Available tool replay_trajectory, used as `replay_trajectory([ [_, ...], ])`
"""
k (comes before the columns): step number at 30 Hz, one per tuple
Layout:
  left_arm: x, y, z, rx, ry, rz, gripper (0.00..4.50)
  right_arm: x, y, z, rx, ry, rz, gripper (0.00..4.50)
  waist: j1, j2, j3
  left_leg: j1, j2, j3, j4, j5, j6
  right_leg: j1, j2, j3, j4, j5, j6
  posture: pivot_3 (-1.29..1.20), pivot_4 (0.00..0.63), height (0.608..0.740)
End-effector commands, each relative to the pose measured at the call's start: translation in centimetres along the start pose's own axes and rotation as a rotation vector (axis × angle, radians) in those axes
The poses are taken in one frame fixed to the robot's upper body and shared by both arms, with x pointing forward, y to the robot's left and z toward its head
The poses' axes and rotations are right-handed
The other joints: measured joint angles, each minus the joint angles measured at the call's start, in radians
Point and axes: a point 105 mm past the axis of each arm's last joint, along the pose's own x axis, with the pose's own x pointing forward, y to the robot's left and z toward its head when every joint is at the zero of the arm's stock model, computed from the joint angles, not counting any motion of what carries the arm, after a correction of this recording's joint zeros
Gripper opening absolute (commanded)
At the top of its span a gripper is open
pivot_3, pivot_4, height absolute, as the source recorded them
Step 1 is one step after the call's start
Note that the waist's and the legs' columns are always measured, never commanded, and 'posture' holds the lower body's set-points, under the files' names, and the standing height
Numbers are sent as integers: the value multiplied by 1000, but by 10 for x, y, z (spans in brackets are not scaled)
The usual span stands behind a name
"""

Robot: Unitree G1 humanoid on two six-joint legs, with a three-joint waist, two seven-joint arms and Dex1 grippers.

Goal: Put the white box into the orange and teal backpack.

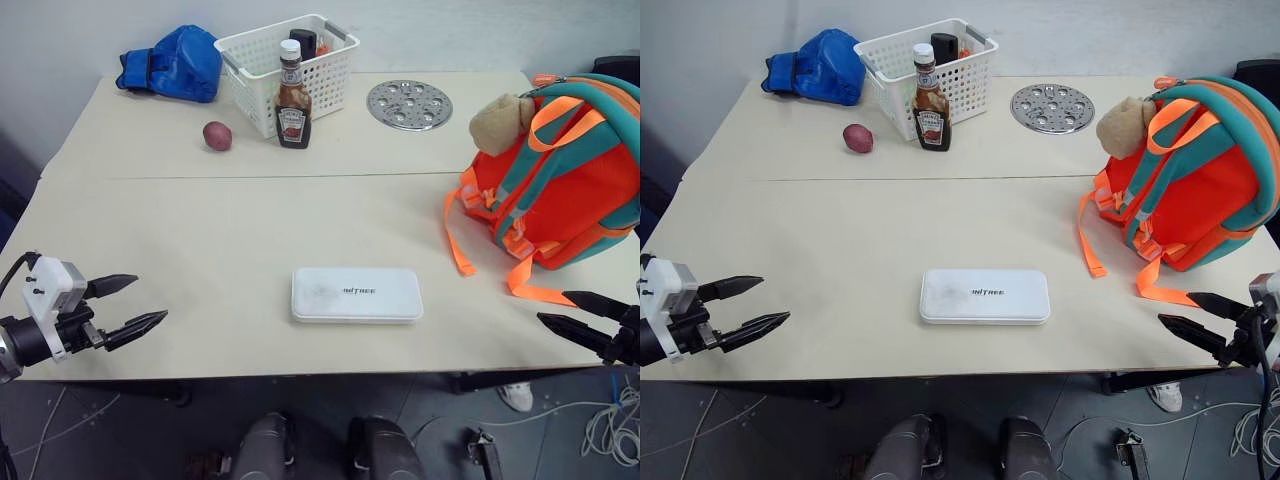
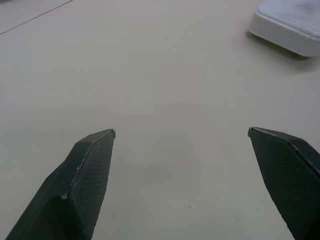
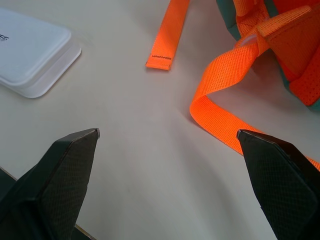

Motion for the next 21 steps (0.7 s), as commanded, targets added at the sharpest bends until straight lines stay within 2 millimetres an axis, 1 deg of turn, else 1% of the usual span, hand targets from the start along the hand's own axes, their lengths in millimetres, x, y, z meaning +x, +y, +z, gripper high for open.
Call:
replay_trajectory([
  [1, 0, -3, 5, 19, -5, -6, 4485, 1, 1, 8, -36, -20, 5, 4500, 0, 0, 0, 0, 0, 0, 0, 0, 0, 0, 0, 0, 0, 0, 0, 0, 150, 740],
  [7, 1, -2, 5, 5, 6, 19, 4485, 4, 0, 8, -49, -5, 5, 4500, 2, 0, 0, 0, 0, 0, 0, 0, 0, 0, 0, 0, 0, 0, 0, 0, 150, 740],
  [20, 3, -6, 6, 10, 22, 9, 4485, 10, 5, 10, -58, -1, 46, 4500, 2, 0, 0, 0, 0, 0, 0, 1, 0, 0, 0, 0, 0, 0, 0, 0, 150, 740],
  [21, 4, -6, 7, 7, 22, 8, 4499, 11, 6, 11, -58, -2, 50, 4321, 2, 0, 0, 0, 0, 0, 0, 1, 1, 0, 0, 0, 0, 0, 0, 0, 150, 740],
])
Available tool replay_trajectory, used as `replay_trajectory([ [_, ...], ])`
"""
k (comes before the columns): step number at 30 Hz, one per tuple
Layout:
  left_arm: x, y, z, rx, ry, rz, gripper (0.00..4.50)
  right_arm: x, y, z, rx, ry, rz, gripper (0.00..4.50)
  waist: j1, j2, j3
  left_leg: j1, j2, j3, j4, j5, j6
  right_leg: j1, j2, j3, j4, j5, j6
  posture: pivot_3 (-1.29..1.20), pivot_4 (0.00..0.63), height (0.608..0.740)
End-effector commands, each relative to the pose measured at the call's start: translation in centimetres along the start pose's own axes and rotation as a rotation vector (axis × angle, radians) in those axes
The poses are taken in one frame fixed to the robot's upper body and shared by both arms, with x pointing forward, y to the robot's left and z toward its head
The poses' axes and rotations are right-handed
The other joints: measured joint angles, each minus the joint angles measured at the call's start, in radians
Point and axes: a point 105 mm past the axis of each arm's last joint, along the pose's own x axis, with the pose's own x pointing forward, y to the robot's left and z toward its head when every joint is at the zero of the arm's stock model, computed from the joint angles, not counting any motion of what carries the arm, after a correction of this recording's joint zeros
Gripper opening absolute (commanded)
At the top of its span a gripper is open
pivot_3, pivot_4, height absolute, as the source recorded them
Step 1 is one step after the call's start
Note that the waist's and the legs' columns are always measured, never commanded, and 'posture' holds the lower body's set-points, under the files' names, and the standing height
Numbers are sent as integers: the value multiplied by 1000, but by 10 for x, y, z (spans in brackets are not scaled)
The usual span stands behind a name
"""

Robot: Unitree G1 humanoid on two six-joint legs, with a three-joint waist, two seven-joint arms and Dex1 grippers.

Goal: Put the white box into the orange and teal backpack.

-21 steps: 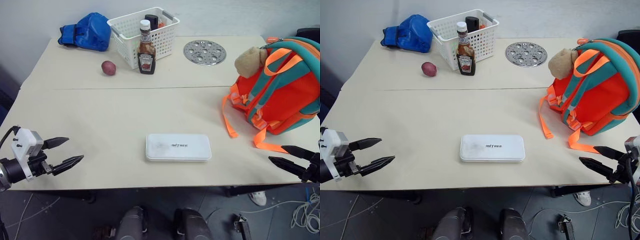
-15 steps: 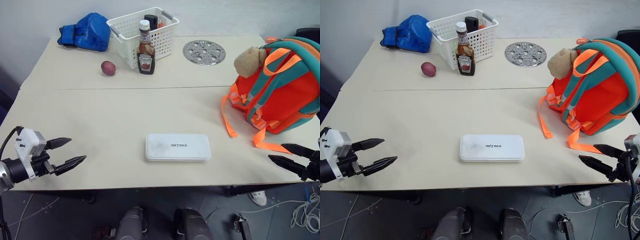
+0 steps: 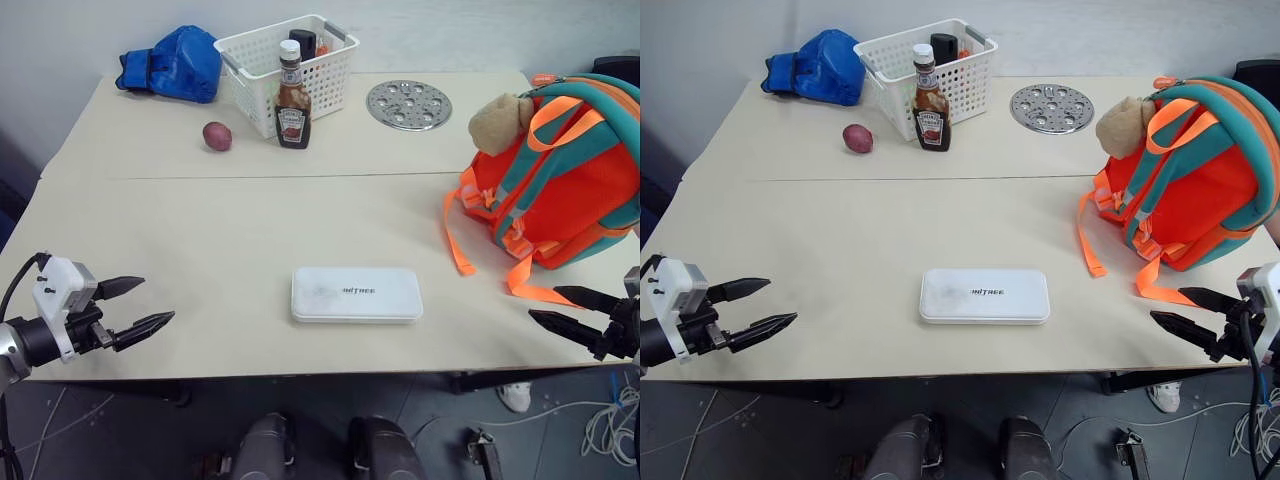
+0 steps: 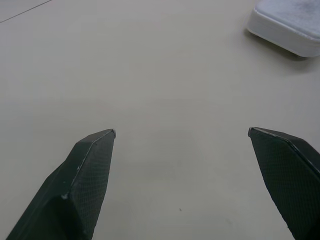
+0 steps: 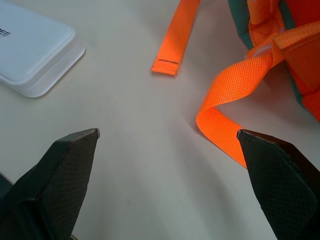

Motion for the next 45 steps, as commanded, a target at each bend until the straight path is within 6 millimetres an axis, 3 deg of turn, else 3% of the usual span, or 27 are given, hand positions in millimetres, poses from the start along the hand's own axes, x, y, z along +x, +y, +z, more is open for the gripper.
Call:
replay_trajectory([
  [1, 1, -3, 9, 20, -9, -11, 4500, 2, 5, 9, -29, -13, 32, 4126, 0, 0, 0, 0, 0, 0, 0, 1, 1, 0, 0, 0, 0, 0, 0, 0, 150, 740],
  [6, 16, -12, 14, -100, -18, -87, 4500, 10, 19, 19, -52, -15, 124, 2546, 0, 0, 0, 0, 0, 0, 0, 1, 1, 0, 0, 0, 1, 0, 0, 0, 150, 740],
  [13, 49, -29, 29, -465, 28, -265, 4500, 46, 48, 23, -214, 97, 365, 103, 1, 0, 0, 4, -1, 0, 1, 3, 1, 2, 0, 1, 6, 0, 0, 0, 150, 740],
  [22, 84, -56, 59, -792, 131, -559, 4500, 94, 57, 23, -405, 164, 512, 43, 1, -2, 1, 6, -1, 0, 2, 8, -8, 0, 1, 1, 14, 1, 2, 0, 150, 740],
  [28, 110, -57, 56, -900, 196, -577, 4500, 121, 52, 21, -527, 203, 485, 43, -2, -3, 1, 7, -1, 0, 3, 9, -9, 1, 2, 2, 16, 1, 2, 0, 150, 740],
  [32, 129, -64, 48, -902, 294, -553, 4500, 136, 59, 22, -563, 189, 512, 43, -1, -3, 1, 8, -1, 0, 3, 10, -10, 1, 2, 2, 17, 1, 2, 0, 150, 740],
  [40, 157, -77, 51, -875, 354, -557, 4500, 144, 67, 19, -583, 178, 541, 43, 2, -3, 2, 7, -1, -1, 6, 10, -9, 1, 2, 2, 18, 1, 2, 0, 150, 740],
  [45, 176, -100, 51, -821, 426, -592, 4500, 148, 70, 18, -589, 167, 545, 43, 3, -3, 1, 7, -2, 0, 7, 10, -9, 2, 2, 2, 19, 1, 2, 0, 150, 740],
])
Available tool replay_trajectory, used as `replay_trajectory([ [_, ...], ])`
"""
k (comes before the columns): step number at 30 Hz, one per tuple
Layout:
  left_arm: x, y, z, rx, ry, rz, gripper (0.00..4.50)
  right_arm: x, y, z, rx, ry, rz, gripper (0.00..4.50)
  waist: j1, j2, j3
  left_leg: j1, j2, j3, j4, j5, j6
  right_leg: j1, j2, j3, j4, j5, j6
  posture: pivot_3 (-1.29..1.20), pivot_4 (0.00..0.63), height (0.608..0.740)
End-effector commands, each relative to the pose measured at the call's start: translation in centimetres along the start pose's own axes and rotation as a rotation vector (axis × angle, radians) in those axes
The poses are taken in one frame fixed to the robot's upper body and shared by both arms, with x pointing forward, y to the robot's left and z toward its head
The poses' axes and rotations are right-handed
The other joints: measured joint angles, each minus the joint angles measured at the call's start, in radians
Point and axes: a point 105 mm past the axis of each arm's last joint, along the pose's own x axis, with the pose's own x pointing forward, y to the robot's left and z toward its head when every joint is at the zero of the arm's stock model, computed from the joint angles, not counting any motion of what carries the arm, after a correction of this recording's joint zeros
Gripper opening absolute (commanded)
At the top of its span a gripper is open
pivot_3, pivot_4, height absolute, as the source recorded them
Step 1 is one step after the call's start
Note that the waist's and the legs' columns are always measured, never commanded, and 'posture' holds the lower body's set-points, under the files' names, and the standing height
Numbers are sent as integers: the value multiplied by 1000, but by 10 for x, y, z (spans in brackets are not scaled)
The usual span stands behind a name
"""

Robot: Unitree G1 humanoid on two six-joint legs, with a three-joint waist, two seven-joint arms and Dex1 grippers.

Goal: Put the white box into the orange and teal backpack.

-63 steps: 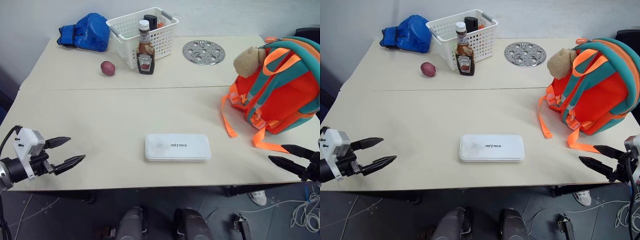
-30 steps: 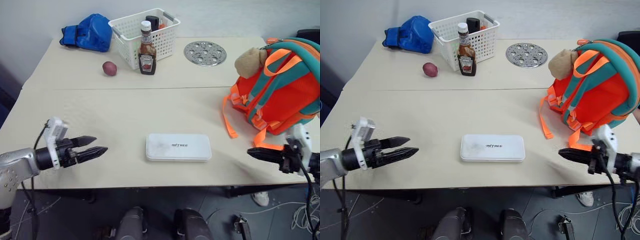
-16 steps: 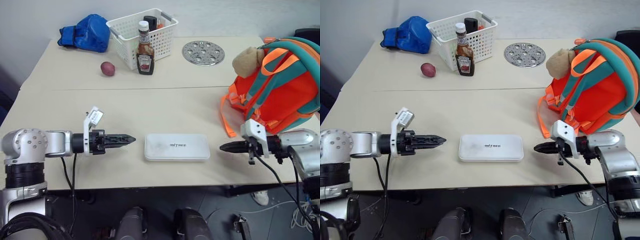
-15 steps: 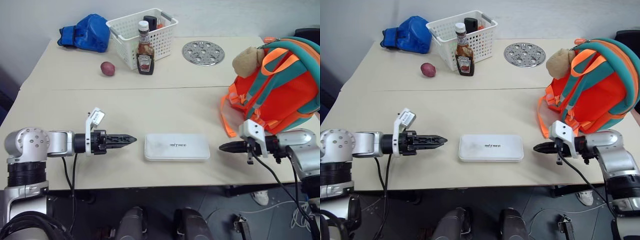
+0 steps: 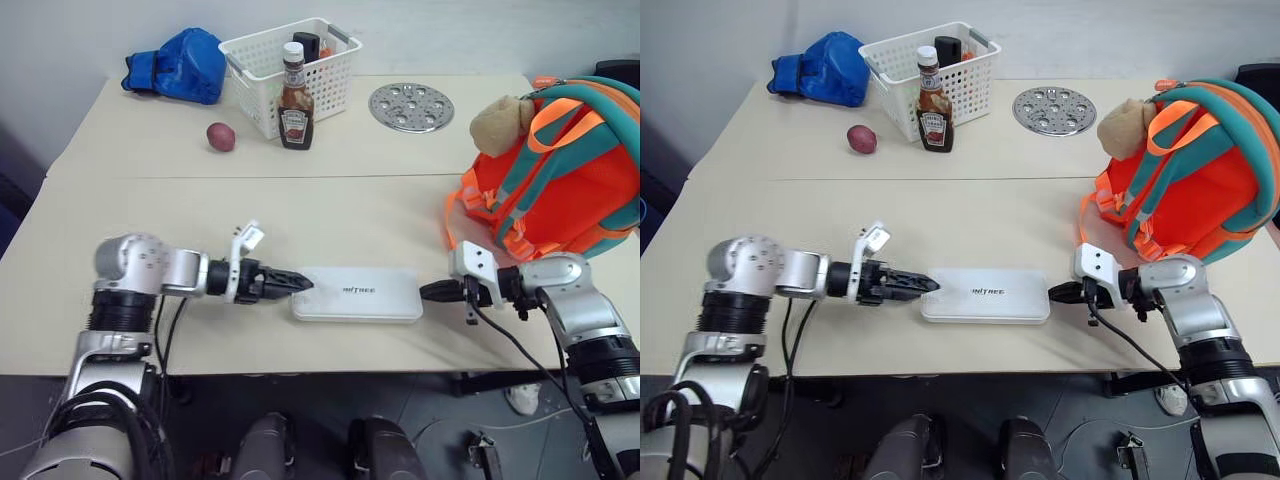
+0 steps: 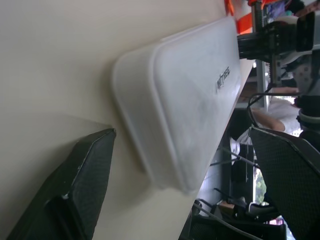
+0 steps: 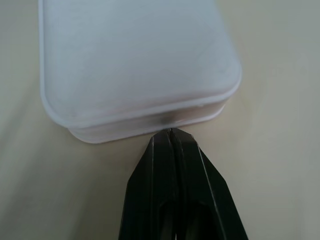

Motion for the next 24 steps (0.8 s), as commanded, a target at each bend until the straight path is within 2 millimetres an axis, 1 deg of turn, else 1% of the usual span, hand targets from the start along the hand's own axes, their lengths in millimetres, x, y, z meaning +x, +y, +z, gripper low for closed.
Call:
replay_trajectory([
  [1, 13, -3, -3, -1, 48, -4, 4500, 0, -2, 6, -37, -10, -8, 43, -1, 0, 0, 0, 0, 0, 0, 0, 0, 0, 0, 0, 0, 0, 0, 0, 150, 740],
  [4, 24, -7, 4, -4, 51, -16, 4500, 2, -1, 6, -39, -18, -7, 43, 2, 0, 0, 0, 0, 0, 0, 0, 0, 0, 0, 0, 0, 0, 0, 0, 150, 740],
  [8, 34, -14, 15, -6, 33, -43, 4500, 3, 1, 5, -39, -23, -7, 43, 2, 0, 0, 0, 0, 0, 2, 0, 0, 1, 0, 0, 0, 0, 0, 0, 150, 740],
  [12, 36, -22, 22, 6, 21, -80, 4500, 4, 4, 1, -42, -14, -3, 43, -1, 0, 0, 0, 0, 0, 2, 0, 0, 1, 0, 0, 0, 0, 0, 0, 150, 740],
  [15, 34, -26, 24, 13, 17, -108, 3904, 3, 5, 0, -34, -17, -4, 0, -2, 0, 0, 0, 0, 0, 2, 0, 0, 1, 0, 0, 0, 0, 0, 0, 150, 740],
  [16, 33, -27, 25, 15, 15, -112, 3645, 3, 5, 0, -35, -17, -4, 0, -2, 0, 0, 0, 0, 0, 2, 0, 0, 1, 0, 0, 0, 0, 0, 0, 150, 740],
  [21, 29, -33, 27, 26, -1, -151, 2019, 3, 7, 1, -35, -30, -15, 0, -1, 0, 0, 0, 0, 0, 2, 0, 0, 1, 0, 0, 0, 0, 0, 0, 150, 740],
  [23, 28, -34, 27, 31, -7, -161, 1463, 3, 8, 3, -32, -41, -24, 0, -2, 0, 0, 0, 0, 0, 2, 0, 0, 1, 0, 0, 0, 0, 0, 0, 150, 740],
  [24, 26, -35, 27, 36, -13, -165, 1263, 2, 9, 4, -30, -48, -34, 0, -2, 0, 0, 0, 0, 0, 2, 0, 0, 1, 0, 0, 0, 0, 0, 0, 150, 740],
])
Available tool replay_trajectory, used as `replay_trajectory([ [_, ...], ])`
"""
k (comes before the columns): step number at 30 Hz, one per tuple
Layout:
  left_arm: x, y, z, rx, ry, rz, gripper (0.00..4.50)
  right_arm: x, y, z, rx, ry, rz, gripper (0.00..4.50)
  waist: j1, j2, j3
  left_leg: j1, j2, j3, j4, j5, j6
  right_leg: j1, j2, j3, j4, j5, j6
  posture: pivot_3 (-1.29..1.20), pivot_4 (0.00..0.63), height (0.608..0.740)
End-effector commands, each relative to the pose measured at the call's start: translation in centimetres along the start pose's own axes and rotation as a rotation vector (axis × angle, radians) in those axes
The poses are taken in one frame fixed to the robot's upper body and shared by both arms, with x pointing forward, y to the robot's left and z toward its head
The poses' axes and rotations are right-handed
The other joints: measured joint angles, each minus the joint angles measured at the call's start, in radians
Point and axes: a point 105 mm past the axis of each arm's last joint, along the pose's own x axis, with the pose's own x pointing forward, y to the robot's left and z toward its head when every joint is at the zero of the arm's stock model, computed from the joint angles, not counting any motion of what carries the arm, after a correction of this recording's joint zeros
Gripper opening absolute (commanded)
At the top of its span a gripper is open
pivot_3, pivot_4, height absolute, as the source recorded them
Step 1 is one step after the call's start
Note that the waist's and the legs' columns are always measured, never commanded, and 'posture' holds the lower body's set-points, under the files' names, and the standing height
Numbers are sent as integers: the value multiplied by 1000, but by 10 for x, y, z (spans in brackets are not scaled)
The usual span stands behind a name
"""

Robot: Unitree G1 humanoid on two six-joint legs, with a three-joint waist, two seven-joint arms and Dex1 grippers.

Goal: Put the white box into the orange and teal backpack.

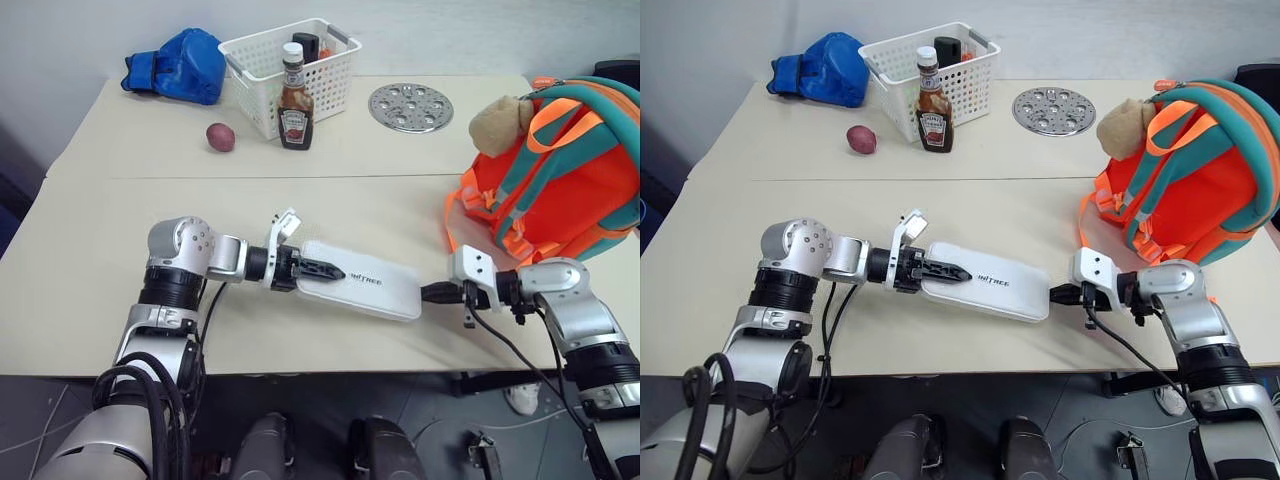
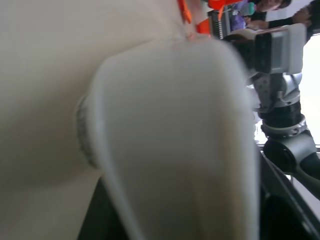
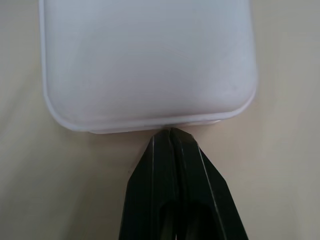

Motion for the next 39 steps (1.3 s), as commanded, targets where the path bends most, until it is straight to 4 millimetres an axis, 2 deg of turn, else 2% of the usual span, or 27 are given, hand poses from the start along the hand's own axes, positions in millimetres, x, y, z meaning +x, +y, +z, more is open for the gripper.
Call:
replay_trajectory([
  [1, -6, -9, 7, 53, -27, -5, 1189, 0, 4, 6, 2, -32, -21, 0, 0, 0, 0, 0, 0, 0, 0, 0, 0, 0, 0, 0, 0, 0, 0, 0, 150, 740],
  [3, -14, -12, 8, 77, -57, -13, 1189, -5, 4, 9, 23, -48, -67, 0, 0, 0, 0, 0, 0, 0, 0, 0, 0, 0, 0, 0, 0, 0, 0, 0, 150, 740],
  [6, -36, -24, 12, 233, -166, -32, 1189, -22, -3, 21, 145, -176, -253, 0, -6, 0, 0, 0, 1, 0, -1, 0, -1, -1, 0, 1, 0, 0, 0, 0, 150, 740],
  [9, -62, -44, 5, 333, -234, -72, 1189, -54, -3, 21, 298, -251, -421, 597, -2, 0, 0, -1, 1, 0, -3, 0, -2, -3, 0, 0, 1, 0, 0, 0, 150, 740],
  [12, -81, -54, 2, 399, -319, -78, 1189, -80, 5, 25, 387, -293, -519, 1658, 4, 0, 0, -1, 1, -2, -3, 0, -2, -1, 0, 0, -1, 0, -1, 0, 150, 740],
  [16, -114, -57, 6, 497, -522, 23, 1189, -128, -2, 26, 531, -393, -788, 3000, 4, 0, 0, -1, -1, -2, -5, 0, 0, 0, -1, 1, -4, 0, -1, 0, 150, 740],
  [20, -125, -59, 14, 595, -701, 134, 1189, -140, -17, 28, 580, -456, -895, 4432, 2, 0, 0, -1, -1, -2, -5, 0, 0, 0, -1, 1, -4, 0, -1, 0, 150, 740],
  [22, -128, -62, 16, 657, -770, 177, 1189, -140, -27, 30, 584, -469, -928, 4475, 0, 0, 0, -1, -1, -1, -6, 0, -1, 0, -1, 1, -4, 0, -1, 0, 150, 740],
  [25, -126, -70, 13, 694, -789, 144, 1189, -133, -45, 31, 589, -481, -962, 4475, -2, 0, 0, 0, -1, 0, -7, 0, 0, -1, 0, 1, -4, 0, -1, 0, 150, 740],
  [29, -127, -83, 17, 737, -819, 106, 1189, -105, -70, 42, 598, -509, -905, 4475, -2, 0, 0, -1, 0, 1, -7, 0, 0, -2, 0, 1, -3, 0, -1, 0, 150, 740],
  [36, -130, -83, 19, 734, -823, 113, 1189, -85, -111, 49, 617, -587, -956, 4475, -3, 0, 0, -1, 0, 1, -7, 0, 0, -3, 0, 1, -3, 0, -1, 0, 150, 740],
  [39, -130, -80, 17, 733, -823, 141, 1189, -82, -122, 56, 612, -651, -953, 3867, -3, 0, 0, -1, 0, 1, -7, 1, 0, -2, 1, 1, -3, 0, -1, 0, 150, 740],
])
